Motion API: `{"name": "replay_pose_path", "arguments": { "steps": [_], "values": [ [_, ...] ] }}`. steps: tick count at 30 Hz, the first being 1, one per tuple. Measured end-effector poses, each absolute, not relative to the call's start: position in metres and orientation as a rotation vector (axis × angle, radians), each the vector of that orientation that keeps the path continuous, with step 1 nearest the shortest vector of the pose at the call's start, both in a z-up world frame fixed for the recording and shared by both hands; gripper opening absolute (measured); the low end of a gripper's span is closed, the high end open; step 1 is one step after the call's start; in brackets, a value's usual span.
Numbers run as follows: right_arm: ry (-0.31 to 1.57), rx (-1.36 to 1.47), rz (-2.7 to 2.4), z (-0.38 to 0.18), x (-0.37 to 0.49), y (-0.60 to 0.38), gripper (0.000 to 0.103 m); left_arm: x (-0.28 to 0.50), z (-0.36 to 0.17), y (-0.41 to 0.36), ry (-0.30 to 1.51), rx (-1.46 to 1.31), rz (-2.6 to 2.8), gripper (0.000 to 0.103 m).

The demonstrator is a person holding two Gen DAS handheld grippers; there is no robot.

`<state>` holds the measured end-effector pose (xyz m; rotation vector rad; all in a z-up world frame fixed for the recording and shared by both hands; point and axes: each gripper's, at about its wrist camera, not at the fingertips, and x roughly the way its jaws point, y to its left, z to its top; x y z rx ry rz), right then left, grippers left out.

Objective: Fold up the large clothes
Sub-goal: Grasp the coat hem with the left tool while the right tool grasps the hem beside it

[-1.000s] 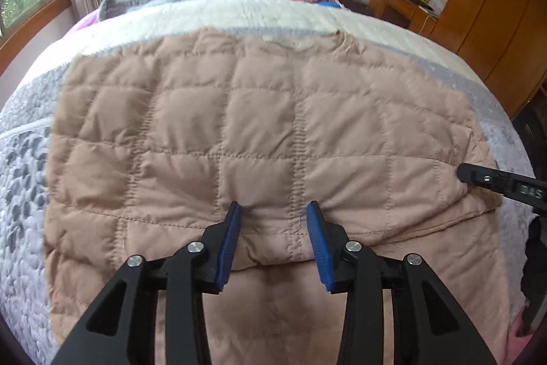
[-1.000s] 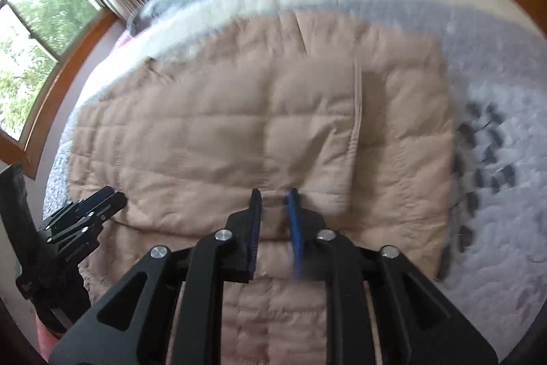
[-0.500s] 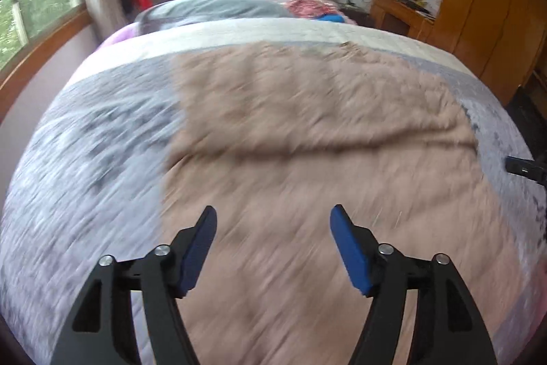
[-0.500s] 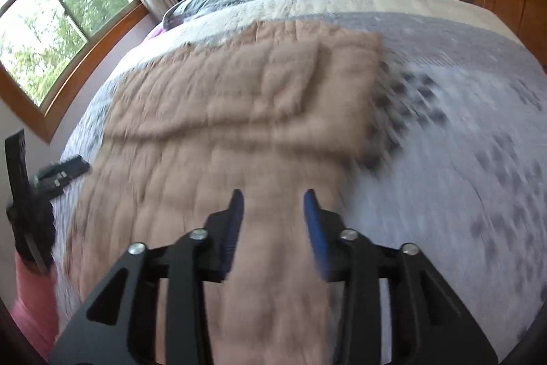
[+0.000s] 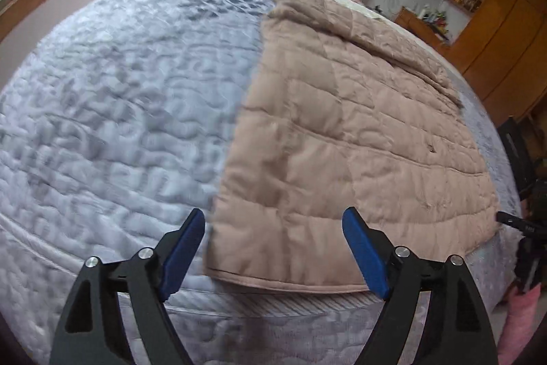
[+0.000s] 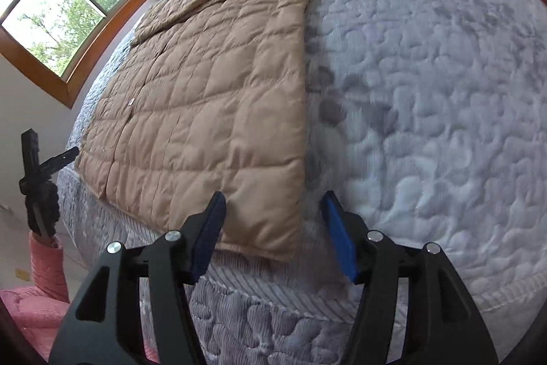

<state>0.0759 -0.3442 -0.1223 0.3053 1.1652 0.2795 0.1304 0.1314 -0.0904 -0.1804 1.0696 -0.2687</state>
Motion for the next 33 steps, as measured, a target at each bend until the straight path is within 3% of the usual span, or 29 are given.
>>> {"name": "replay_pose_path", "arguments": {
  "steps": [1, 2, 3, 4, 5, 8, 20, 29, 33],
  "values": [
    [1.157, 0.290, 0.283, -0.122, 0.076, -0.341, 0.053, 0.132, -0.093, 0.128, 1.067, -0.179, -0.269, 0.081],
    [1.149, 0.273, 0.280, -0.122, 0.077, -0.338, 0.047, 0.133, -0.095, 0.126, 1.062, -0.169, -0.257, 0.068],
    [1.147, 0.270, 0.280, -0.121, 0.078, -0.337, 0.032, 0.135, -0.097, 0.122, 1.065, -0.155, -0.237, 0.062],
    [1.151, 0.282, 0.294, -0.122, 0.080, -0.334, 0.022, 0.135, -0.099, 0.120, 1.071, -0.147, -0.217, 0.048],
    [1.151, 0.291, 0.305, -0.122, 0.081, -0.332, 0.018, 0.135, -0.099, 0.118, 1.069, -0.143, -0.205, 0.031],
    [1.121, 0.261, 0.294, -0.115, 0.074, -0.325, 0.011, 0.129, -0.092, 0.115, 1.039, -0.131, -0.208, 0.012],
    [1.045, 0.302, 0.333, -0.081, -0.016, -0.339, 0.009, 0.037, -0.046, 0.128, 0.933, -0.107, -0.281, 0.009],
    [1.096, 0.349, 0.286, -0.129, -0.045, -0.337, 0.010, 0.013, -0.107, 0.131, 1.027, -0.091, -0.228, 0.010],
    [1.080, 0.343, 0.285, -0.127, -0.043, -0.338, 0.010, 0.015, -0.104, 0.127, 1.017, -0.060, -0.206, 0.010]
  ]
}}
